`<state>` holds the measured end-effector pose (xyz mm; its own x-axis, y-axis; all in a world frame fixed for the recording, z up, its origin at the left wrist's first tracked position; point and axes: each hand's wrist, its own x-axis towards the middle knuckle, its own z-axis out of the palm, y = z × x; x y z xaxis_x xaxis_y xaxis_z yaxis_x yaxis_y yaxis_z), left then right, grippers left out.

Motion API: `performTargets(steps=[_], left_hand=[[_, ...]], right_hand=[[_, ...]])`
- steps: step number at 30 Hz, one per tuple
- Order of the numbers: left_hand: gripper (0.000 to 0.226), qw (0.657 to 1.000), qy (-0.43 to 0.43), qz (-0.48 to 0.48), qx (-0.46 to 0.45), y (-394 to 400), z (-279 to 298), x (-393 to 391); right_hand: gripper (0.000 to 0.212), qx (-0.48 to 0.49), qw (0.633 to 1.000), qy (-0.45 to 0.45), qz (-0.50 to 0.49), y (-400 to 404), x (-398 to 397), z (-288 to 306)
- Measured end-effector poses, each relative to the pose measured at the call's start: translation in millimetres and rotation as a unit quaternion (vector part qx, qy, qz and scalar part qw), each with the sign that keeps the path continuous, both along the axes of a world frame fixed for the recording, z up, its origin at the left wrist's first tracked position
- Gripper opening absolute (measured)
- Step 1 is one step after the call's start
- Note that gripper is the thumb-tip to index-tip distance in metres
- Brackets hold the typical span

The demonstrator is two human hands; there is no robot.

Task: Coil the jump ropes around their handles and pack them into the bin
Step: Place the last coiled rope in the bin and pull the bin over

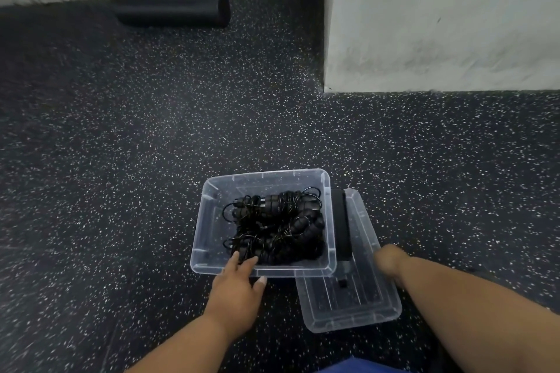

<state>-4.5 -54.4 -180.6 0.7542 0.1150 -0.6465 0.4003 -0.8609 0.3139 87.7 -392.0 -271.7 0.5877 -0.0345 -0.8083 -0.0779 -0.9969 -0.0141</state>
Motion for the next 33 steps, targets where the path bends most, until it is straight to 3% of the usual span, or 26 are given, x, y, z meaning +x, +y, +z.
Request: performTargets(steps=[1,4,9,11,15,19,23,27,29,33], left_hand=[[0.058,1.0,-0.001,0.0,0.0,1.0,-0.1,1.2],[0.052,1.0,-0.008,-0.004,0.006,6.6,-3.7,3.8],[0.046,0.999,-0.024,-0.026,0.016,13.0,-11.9,3.9],[0.041,0.999,-0.026,-0.02,0.006,13.8,-10.0,8.0],[0.033,0.999,-0.014,-0.015,-0.026,7.3,-3.3,11.5],[0.048,0.999,-0.018,-0.028,-0.03,6.4,5.0,6.2],[0.052,0.997,-0.041,0.06,-0.04,11.8,13.6,7.9],[0.051,0.976,-0.096,0.173,-0.087,10.6,28.9,14.3],[0.057,0.946,-0.141,0.259,-0.135,10.7,37.7,19.6],[0.061,0.852,-0.185,0.417,-0.258,15.2,49.4,30.3]], right_hand=[[0.041,0.005,1.0,-0.009,-0.021,-1.7,2.3,-0.3],[0.039,-0.017,0.999,-0.024,0.037,-12.8,15.0,7.2],[0.037,-0.035,0.996,-0.072,-0.032,-33.4,32.8,51.9],[0.036,-0.014,0.988,-0.11,-0.111,-39.6,37.6,68.6],[0.038,0.007,0.952,-0.174,-0.251,-65.4,24.0,98.8],[0.033,0.083,0.893,-0.292,-0.331,-55.5,8.4,140.3],[0.014,0.111,0.912,-0.346,-0.189,-7.6,3.0,181.9],[0.01,0.104,0.923,-0.368,0.032,47.5,-2.5,206.2],[0.007,0.113,0.917,-0.36,0.126,70.5,-8.0,203.5],[0.015,0.124,0.891,-0.327,0.291,99.8,-20.4,180.7]])
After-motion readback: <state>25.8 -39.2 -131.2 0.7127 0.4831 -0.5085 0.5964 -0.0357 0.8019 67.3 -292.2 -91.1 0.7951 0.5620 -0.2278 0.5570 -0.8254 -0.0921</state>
